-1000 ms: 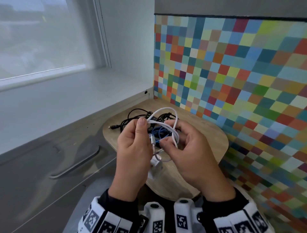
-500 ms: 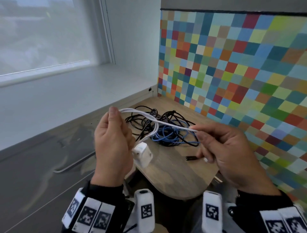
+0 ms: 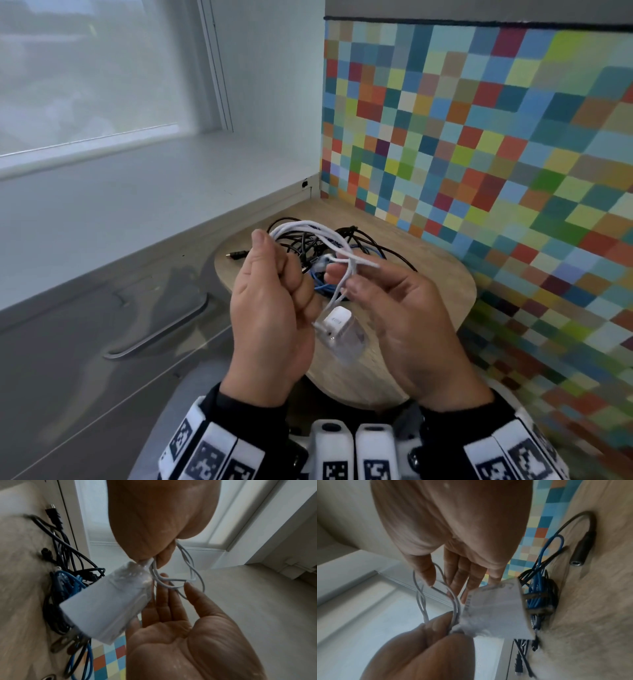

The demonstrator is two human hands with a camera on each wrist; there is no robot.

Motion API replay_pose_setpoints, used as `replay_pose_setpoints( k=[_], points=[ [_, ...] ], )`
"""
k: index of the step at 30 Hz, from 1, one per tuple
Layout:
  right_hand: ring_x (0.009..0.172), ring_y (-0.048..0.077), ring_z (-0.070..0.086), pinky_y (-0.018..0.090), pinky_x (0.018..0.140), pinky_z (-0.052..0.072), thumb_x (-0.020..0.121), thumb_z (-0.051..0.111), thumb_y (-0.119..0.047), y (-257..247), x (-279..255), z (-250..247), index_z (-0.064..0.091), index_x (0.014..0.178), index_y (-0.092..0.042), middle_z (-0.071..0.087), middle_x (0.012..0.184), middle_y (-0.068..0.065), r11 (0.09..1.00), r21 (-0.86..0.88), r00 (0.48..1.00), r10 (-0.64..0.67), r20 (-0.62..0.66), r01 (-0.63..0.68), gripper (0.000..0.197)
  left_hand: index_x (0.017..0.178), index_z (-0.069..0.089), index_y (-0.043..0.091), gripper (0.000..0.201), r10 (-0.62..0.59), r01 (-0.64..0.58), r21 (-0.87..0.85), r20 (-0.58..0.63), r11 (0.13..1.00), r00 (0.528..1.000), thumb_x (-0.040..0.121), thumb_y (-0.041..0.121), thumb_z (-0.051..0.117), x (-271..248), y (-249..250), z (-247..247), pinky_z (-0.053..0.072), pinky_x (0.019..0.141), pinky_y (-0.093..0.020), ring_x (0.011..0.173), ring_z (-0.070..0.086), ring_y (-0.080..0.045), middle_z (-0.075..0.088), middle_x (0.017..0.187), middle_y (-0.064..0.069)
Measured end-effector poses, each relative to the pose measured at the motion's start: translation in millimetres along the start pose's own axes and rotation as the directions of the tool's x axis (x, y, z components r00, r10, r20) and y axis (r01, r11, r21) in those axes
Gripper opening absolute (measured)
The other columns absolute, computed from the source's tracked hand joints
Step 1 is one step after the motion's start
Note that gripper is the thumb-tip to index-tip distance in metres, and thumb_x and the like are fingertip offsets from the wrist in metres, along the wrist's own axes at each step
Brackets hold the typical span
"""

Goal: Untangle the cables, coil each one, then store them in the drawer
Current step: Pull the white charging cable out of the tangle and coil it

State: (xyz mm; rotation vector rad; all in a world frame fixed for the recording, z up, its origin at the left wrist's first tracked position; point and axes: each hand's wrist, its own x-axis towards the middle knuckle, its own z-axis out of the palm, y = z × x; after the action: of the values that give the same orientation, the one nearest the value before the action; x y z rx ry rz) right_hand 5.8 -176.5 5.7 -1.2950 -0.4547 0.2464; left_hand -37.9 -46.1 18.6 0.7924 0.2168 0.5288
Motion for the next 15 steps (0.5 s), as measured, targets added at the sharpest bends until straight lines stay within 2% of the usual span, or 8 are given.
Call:
replay_pose_setpoints(
  k=[3,6,8,10,12,13,15],
  points=[
    [0.102,0.013,0.075,0.022,0.086,0.058,0.091,0.067,0.000,2.4,-0.6,4.7,0.078,0.108,-0.011,0.081,0.102,0.004,1.000,0.007,0.999,-0.031,0.023,0.031,0.023,0.065,0.033,0.023,0.046,0.040,-0.040,0.016,-0.006,0.999,0.999,0.104,0.047,0.041,0.6,1.0,-2.0,0.009,0.042,-0.029,0.044,0.011,-0.012,0.019,0.054,0.004],
    [0.100,0.016,0.076,0.022,0.084,0.058,0.084,0.079,-0.005,5.9,-2.7,8.0,0.081,0.104,-0.018,0.081,0.102,0.008,0.998,0.056,0.996,-0.012,0.087,0.007,0.024,0.067,0.031,0.023,0.045,0.085,-0.084,0.033,-0.006,0.996,0.996,0.104,0.046,0.041,1.2,1.3,-4.4,0.010,0.042,-0.029,0.046,0.010,-0.013,0.017,0.055,0.002],
    [0.097,0.012,0.076,0.019,0.082,0.057,0.085,0.076,-0.005,6.2,-3.1,10.3,0.081,0.103,-0.013,0.081,0.099,0.007,0.999,0.050,0.996,0.001,0.086,-0.006,0.020,0.068,0.030,0.023,0.043,0.110,-0.110,0.042,0.001,0.993,0.994,0.101,0.047,0.043,1.9,0.9,-5.7,0.010,0.041,-0.028,0.046,0.010,-0.014,0.017,0.056,0.001],
    [0.096,0.011,0.075,0.021,0.085,0.058,0.091,0.066,-0.015,5.8,-2.2,11.8,0.081,0.099,-0.010,0.080,0.097,0.004,1.000,-0.009,0.998,0.017,0.061,-0.016,0.017,0.068,0.031,0.023,0.041,0.129,-0.130,0.043,0.015,0.991,0.991,0.098,0.047,0.045,2.5,0.2,-6.9,0.012,0.039,-0.025,0.044,0.011,-0.012,0.018,0.055,0.002],
    [0.103,0.023,0.073,0.031,0.093,0.059,0.093,0.061,-0.028,8.2,-1.2,12.9,0.080,0.092,-0.011,0.079,0.101,0.010,0.999,-0.017,0.998,0.050,0.038,-0.049,0.026,0.068,0.031,0.022,0.041,0.133,-0.134,0.043,0.024,0.990,0.991,0.099,0.046,0.045,3.0,-0.3,-7.9,0.012,0.039,-0.024,0.044,0.012,-0.011,0.019,0.054,0.003],
    [0.105,0.027,0.072,0.033,0.094,0.059,0.092,0.059,-0.034,9.1,-0.9,13.5,0.078,0.088,-0.013,0.078,0.101,0.011,0.997,0.007,0.997,0.071,0.024,-0.071,0.029,0.068,0.032,0.022,0.041,0.129,-0.130,0.045,0.027,0.991,0.991,0.097,0.047,0.046,3.2,-0.8,-7.8,0.011,0.039,-0.025,0.044,0.011,-0.011,0.019,0.054,0.003],
    [0.103,0.023,0.072,0.032,0.093,0.057,0.099,0.059,-0.042,9.4,-1.3,15.4,0.072,0.076,-0.020,0.076,0.095,0.006,0.995,0.049,0.995,0.090,0.033,-0.092,0.034,0.066,0.033,0.022,0.042,0.119,-0.121,0.051,0.025,0.991,0.993,0.098,0.047,0.046,4.2,-2.7,-7.8,0.012,0.040,-0.027,0.045,0.011,-0.013,0.019,0.055,0.002]
  ],
)
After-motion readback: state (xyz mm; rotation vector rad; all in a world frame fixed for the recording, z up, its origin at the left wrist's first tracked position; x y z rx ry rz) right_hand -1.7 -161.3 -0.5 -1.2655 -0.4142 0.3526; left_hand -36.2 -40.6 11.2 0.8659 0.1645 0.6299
